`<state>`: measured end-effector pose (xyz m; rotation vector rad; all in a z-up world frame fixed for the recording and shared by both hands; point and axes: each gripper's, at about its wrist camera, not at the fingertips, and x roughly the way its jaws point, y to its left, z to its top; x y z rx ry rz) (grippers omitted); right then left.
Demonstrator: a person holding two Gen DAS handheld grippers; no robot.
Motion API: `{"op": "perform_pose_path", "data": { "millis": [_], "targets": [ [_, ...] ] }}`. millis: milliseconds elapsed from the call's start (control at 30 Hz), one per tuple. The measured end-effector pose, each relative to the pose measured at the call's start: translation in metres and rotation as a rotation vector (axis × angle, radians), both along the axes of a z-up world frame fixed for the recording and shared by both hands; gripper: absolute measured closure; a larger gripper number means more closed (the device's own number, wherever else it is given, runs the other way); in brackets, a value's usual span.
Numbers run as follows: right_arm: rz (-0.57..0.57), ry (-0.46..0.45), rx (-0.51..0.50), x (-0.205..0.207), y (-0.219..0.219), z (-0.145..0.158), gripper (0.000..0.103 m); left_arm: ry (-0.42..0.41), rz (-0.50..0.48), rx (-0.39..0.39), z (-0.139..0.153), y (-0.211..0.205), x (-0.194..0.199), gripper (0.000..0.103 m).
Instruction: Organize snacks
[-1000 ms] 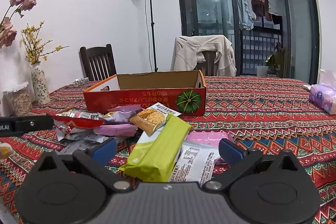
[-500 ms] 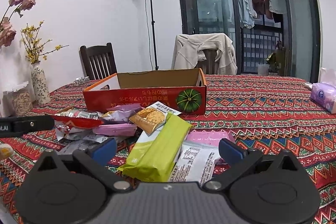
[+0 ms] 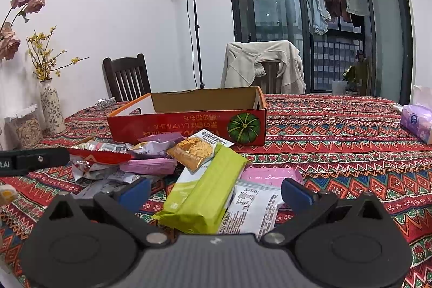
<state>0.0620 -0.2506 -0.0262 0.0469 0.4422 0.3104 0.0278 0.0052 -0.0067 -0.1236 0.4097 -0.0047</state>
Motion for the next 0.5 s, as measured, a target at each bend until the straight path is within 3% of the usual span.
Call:
{"op": "perform_pose_path", "data": {
  "millis": [500],
  "targets": [
    [0.000,0.005,-0.002,-0.0008,0.0004,-0.0012,0.000,0.002,-0.003,0.000,0.0000,0.0002,-0.0003,0.000]
  ]
}}
